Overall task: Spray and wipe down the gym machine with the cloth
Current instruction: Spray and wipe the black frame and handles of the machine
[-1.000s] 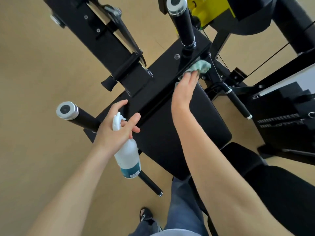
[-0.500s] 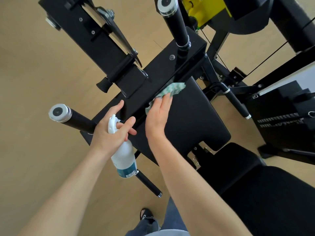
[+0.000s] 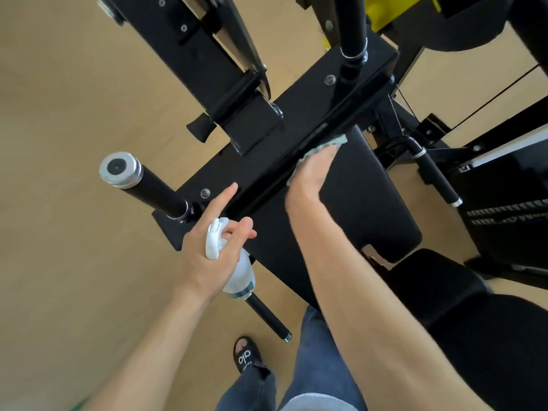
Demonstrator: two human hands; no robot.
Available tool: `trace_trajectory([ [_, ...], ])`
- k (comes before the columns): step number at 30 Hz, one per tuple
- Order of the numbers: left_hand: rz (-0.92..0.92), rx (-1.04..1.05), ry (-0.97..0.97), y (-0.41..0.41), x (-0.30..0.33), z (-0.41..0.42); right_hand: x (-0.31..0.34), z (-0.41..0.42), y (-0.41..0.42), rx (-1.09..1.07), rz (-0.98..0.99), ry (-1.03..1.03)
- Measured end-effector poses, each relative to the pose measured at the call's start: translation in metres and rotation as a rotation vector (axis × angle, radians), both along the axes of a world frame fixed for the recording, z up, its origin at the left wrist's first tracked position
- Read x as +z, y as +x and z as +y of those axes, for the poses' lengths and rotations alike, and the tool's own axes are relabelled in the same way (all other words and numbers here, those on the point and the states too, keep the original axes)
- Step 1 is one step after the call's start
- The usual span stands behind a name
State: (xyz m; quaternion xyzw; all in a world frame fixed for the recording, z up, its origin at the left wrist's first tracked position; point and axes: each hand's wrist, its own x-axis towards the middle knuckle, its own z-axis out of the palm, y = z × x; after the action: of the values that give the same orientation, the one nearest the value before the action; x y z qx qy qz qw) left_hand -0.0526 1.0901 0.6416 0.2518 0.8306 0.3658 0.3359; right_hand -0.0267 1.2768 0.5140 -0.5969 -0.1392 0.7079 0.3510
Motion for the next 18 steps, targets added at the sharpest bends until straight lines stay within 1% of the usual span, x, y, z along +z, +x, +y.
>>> trace_trajectory([
  [2, -0.014, 0.023, 0.011, -0.004, -0.004, -0.015, -0.004, -0.059, -0.018, 0.062, 0.079, -0.161],
  [4, -0.052, 0.042, 0.013, -0.006, -0.007, -0.031, 0.011, -0.105, -0.023, 0.154, 0.118, -0.280],
  [6, -0.042, 0.012, -0.009, -0.007, -0.011, -0.046, 0.019, -0.110, -0.020, 0.199, 0.185, -0.343],
  [8, -0.009, -0.049, -0.026, -0.006, -0.014, -0.059, 0.028, -0.081, -0.010, 0.169, 0.183, -0.317],
  [10, -0.019, -0.099, -0.029, -0.007, -0.017, -0.069, 0.037, -0.037, -0.001, 0.038, 0.148, -0.220],
  [13, -0.051, -0.110, -0.041, -0.021, -0.024, -0.085, 0.045, -0.002, 0.007, -0.125, 0.206, -0.104],
  [16, -0.144, -0.076, 0.000, -0.046, -0.036, -0.106, 0.031, -0.019, -0.005, -0.164, 0.182, -0.064],
  [18, -0.146, -0.064, 0.022, -0.060, -0.042, -0.119, 0.024, -0.060, -0.022, -0.137, 0.179, -0.076],
])
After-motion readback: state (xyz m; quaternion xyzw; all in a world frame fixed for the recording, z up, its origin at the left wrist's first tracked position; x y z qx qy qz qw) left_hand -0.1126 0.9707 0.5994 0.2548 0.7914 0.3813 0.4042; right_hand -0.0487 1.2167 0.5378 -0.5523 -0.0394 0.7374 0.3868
